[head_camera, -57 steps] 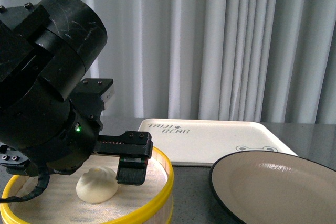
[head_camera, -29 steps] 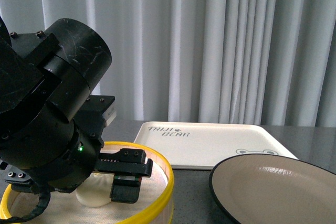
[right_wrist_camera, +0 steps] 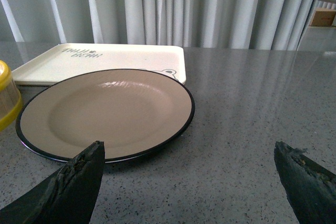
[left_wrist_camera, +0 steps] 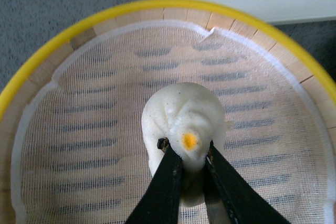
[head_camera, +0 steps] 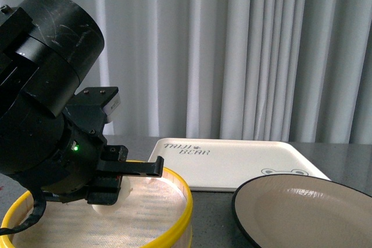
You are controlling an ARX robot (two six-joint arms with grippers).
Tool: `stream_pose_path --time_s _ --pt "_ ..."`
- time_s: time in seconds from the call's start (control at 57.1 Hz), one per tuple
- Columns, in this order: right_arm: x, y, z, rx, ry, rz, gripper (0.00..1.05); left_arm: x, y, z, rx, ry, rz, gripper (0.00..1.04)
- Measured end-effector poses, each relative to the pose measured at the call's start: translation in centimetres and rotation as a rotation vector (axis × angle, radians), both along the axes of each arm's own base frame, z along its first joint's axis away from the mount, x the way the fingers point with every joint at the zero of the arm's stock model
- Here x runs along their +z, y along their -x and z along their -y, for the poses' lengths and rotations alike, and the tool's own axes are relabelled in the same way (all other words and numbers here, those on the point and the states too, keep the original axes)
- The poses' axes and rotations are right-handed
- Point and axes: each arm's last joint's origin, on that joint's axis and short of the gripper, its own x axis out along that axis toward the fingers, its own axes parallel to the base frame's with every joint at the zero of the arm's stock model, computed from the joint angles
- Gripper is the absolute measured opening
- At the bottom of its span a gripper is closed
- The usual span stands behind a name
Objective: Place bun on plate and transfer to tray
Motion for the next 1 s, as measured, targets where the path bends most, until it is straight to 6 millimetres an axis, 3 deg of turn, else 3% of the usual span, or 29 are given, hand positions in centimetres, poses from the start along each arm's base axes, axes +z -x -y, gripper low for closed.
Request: stream_pose_path --time_s 0.158,0.367,0.7,0.997 --pt "0.0 0.0 0.0 0.000 0.000 0.000 0.96 2.0 0.6 1.7 -0.153 0.069 0.156 0.05" --pt "0.0 0.0 0.0 0.000 0.000 0.000 0.96 3.6 1.6 8.1 -0.476 0.091 0.260 0.05" --pt "0.0 0.0 0.0 0.000 0.000 0.000 0.96 2.0 0.3 16.3 -0.632 -0.027 0.109 0.05" --pt "0.0 0.0 0.0 0.000 0.000 0.000 0.96 -0.2 -0.9 20.0 -0.600 -0.094 -0.060 0.05"
